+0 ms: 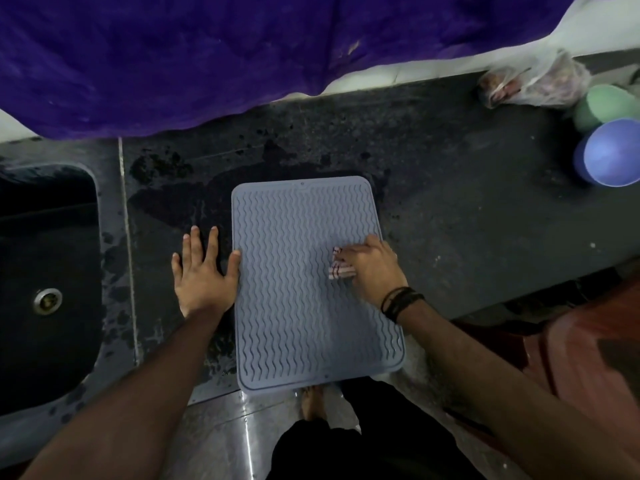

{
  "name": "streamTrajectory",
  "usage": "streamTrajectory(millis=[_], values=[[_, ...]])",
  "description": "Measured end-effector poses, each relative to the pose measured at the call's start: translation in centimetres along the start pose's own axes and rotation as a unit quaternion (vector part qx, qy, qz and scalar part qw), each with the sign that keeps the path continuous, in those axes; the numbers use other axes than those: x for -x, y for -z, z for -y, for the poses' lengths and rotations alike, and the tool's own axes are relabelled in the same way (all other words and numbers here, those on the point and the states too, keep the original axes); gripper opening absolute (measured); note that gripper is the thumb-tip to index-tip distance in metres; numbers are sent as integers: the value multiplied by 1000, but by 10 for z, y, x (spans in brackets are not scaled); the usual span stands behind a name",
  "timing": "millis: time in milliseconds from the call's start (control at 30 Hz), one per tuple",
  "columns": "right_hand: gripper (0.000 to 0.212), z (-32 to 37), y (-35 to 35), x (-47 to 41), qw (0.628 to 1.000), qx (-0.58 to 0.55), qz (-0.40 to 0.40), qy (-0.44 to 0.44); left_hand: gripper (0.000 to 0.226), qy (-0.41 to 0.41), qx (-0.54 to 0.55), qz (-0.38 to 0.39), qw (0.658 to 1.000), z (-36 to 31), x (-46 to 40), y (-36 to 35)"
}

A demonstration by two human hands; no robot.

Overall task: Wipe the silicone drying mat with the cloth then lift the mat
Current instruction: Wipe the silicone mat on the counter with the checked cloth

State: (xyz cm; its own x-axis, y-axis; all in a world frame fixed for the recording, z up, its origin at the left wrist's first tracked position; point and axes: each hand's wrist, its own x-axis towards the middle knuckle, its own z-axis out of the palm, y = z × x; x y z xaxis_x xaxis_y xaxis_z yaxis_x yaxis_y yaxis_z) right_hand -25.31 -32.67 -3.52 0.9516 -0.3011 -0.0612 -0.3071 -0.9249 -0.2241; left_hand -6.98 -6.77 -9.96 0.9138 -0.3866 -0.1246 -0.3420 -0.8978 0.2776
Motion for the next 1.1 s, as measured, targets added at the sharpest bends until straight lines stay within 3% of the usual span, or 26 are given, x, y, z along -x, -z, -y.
streamTrajectory(millis=[167, 267, 367, 467, 733, 933, 1100], values=[[41, -17, 16, -60, 998, -40, -20, -50, 75, 0, -7, 7, 1000, 1, 0, 1], [47, -18, 18, -85, 995, -27, 80, -60, 75, 3, -13, 11, 1000, 0, 0, 1], [48, -10, 18, -79, 991, 32, 114, -61, 75, 4, -14, 11, 1000, 0, 0, 1], [44, 1, 17, -51, 990, 85, 108, -32, 75, 4, -14, 10, 1000, 0, 0, 1], [50, 10, 7, 40, 993, 39, 112, -3, 75, -5, 0, 5, 1000, 2, 0, -1], [46, -9, 24, -18, 998, 26, 21, -57, 75, -3, -2, 9, 1000, 1, 0, 1], [51, -11, 14, -40, 995, 41, 57, -68, 76, -3, 0, 9, 1000, 0, 0, 2]])
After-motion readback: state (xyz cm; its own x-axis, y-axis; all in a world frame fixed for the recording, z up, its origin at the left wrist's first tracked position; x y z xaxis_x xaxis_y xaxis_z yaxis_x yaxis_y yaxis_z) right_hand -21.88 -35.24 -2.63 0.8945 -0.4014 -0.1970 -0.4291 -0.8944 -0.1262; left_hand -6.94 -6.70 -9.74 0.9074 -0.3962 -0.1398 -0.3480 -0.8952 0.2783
